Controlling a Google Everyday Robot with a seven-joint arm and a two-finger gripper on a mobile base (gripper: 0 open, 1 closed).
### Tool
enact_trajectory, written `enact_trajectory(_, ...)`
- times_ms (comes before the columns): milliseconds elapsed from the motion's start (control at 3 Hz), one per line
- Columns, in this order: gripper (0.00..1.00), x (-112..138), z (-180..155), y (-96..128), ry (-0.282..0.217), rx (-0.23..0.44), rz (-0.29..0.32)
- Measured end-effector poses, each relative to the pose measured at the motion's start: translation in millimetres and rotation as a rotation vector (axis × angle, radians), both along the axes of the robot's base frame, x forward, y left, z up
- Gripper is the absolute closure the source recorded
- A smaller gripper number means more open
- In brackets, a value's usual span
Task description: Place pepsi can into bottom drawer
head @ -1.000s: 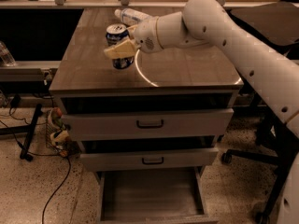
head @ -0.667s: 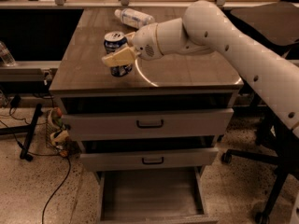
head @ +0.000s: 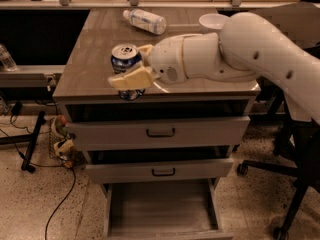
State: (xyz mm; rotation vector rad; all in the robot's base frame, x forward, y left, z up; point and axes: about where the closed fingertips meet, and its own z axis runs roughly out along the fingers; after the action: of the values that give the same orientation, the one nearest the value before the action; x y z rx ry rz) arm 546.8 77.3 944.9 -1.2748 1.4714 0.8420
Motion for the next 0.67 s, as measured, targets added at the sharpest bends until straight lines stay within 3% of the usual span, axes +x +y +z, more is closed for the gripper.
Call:
enact_trajectory(333, 1.00, -53.3, 6.7, -31.6, -0.017, -0.014, -0.034)
enact_trajectory(667, 1.00, -53.5, 3.0, -66.3, -0.010, -0.001, -0.097)
